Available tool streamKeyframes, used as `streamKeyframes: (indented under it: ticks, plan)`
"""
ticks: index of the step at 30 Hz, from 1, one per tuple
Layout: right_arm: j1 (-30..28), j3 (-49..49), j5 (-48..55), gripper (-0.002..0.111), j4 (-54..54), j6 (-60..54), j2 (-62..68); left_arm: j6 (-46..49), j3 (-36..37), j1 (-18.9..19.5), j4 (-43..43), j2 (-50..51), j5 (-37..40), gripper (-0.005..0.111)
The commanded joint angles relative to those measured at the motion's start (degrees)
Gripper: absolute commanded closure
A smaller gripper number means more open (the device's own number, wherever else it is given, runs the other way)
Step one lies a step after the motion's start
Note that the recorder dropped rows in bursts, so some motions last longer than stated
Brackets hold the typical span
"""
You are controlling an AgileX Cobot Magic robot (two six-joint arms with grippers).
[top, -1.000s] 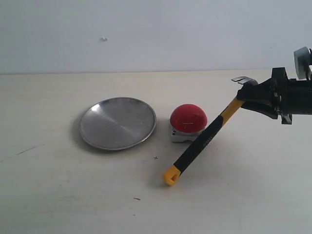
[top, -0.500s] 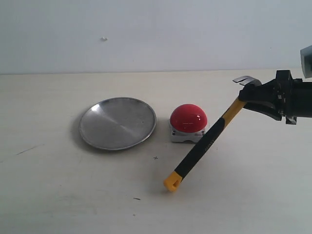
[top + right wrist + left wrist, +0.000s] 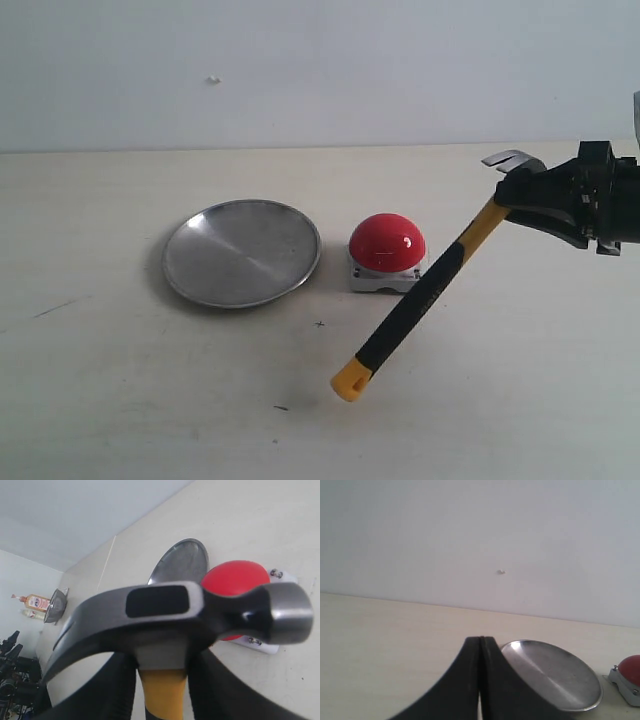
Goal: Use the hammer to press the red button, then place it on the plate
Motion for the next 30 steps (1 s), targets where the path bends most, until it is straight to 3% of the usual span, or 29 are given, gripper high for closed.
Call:
streamKeyframes:
  ticks: [1, 9, 13, 22, 30]
  plan:
    - [-0.1, 0.1, 3.2, 0.108, 3.3, -0.4, -1.2, -0.4, 0.2, 0.1, 0.0, -0.4, 0.0, 0.107]
    - [3.4, 0.1, 3.2, 0.108, 4.9, -0.9, -1.2, -0.4, 0.2, 0.1, 0.0, -0.4, -0.4, 0.107]
    - [4.9, 0.1, 3.2, 0.108, 6.7, -1.4, -1.2, -3.2, 0.2, 0.1, 0.0, -0.4, -5.5, 0.107]
    - [4.9, 0.1, 3.2, 0.108, 7.8, -1.4, -1.2, -5.0, 0.2, 0.1, 0.0, -0.4, -8.5, 0.107]
    - [4.9, 0.1, 3.2, 0.108, 7.8, -1.4, -1.2, -7.2, 0.2, 0.1, 0.0, -0.4, -19.7, 0.107]
